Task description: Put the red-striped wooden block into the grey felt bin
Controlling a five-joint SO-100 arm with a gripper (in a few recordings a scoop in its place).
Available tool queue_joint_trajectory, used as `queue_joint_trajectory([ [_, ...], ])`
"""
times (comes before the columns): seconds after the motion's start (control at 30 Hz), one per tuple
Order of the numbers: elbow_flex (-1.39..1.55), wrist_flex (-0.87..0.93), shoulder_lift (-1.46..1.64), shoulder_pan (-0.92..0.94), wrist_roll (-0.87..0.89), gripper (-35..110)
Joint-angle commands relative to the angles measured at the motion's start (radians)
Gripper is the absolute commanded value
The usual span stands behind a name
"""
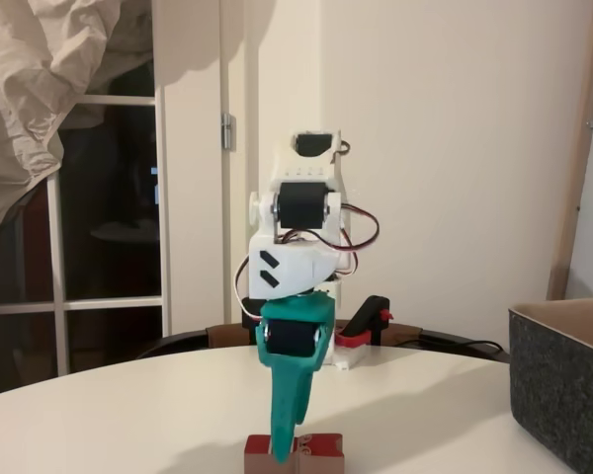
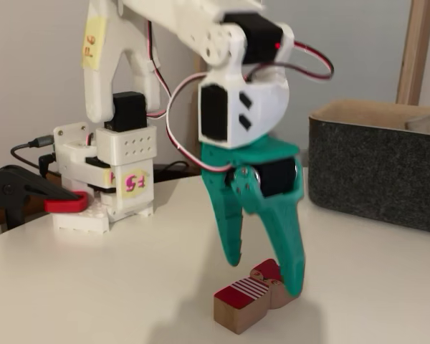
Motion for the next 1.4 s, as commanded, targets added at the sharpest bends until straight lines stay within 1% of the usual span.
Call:
queue_joint_trajectory([
  [0.0,-0.014,0.008,-0.011,0.028,0.011,34],
  [0.83,-0.012,0.006,-0.147,0.018,-0.032,31],
  [1.37,-0.014,-0.025,-0.161,0.006,-0.061,16],
])
